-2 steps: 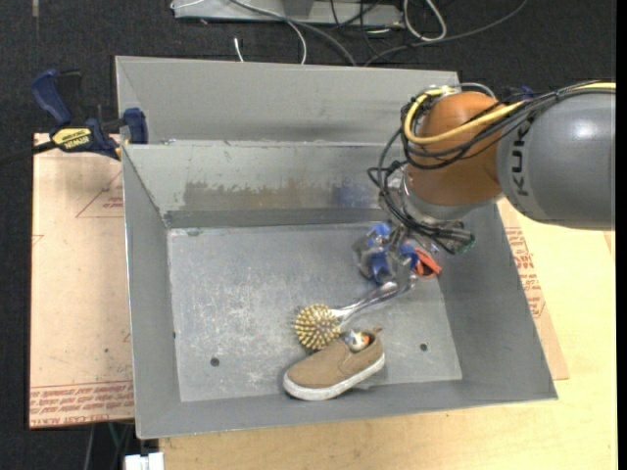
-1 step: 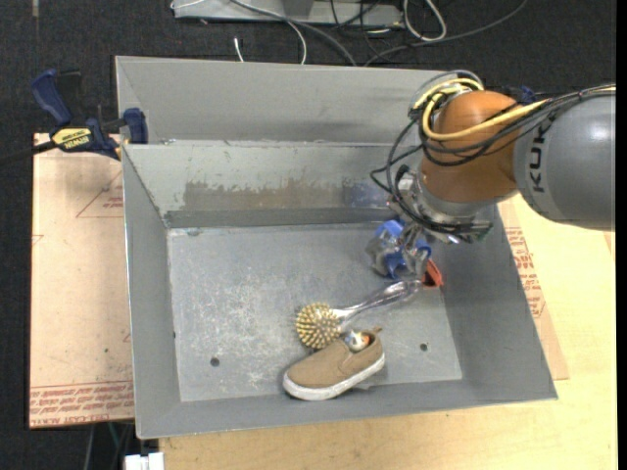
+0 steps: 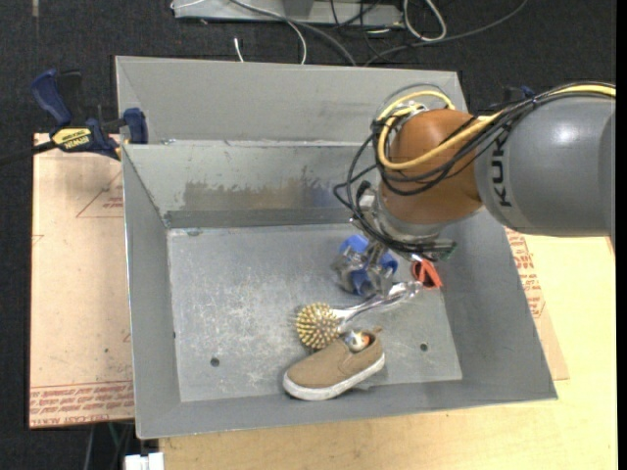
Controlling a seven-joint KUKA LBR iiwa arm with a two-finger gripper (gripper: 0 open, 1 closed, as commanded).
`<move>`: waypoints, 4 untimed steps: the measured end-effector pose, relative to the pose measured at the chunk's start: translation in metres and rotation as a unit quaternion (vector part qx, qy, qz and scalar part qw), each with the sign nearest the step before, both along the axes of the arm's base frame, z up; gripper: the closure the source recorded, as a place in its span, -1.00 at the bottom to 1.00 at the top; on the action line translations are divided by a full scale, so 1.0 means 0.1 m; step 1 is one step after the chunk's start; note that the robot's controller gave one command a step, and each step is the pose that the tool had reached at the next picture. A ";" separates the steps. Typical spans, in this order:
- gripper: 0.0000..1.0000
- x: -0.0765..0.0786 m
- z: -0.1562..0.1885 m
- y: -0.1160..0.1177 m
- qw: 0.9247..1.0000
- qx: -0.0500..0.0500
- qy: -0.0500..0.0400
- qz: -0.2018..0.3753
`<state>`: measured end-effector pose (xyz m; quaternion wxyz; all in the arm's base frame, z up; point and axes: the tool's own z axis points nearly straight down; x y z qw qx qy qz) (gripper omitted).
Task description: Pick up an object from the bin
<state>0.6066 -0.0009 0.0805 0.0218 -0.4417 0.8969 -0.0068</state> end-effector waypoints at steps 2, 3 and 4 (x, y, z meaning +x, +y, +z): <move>1.00 0.00 -0.05 -0.56 0.996 -0.004 -0.002 0.084; 1.00 -0.61 0.11 -1.01 0.990 -0.003 -0.002 0.142; 1.00 -0.80 0.18 -1.24 0.990 -0.004 -0.001 0.143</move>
Offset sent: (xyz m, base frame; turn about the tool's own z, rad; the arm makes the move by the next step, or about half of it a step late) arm 0.0162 -0.0250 -0.0105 -0.2587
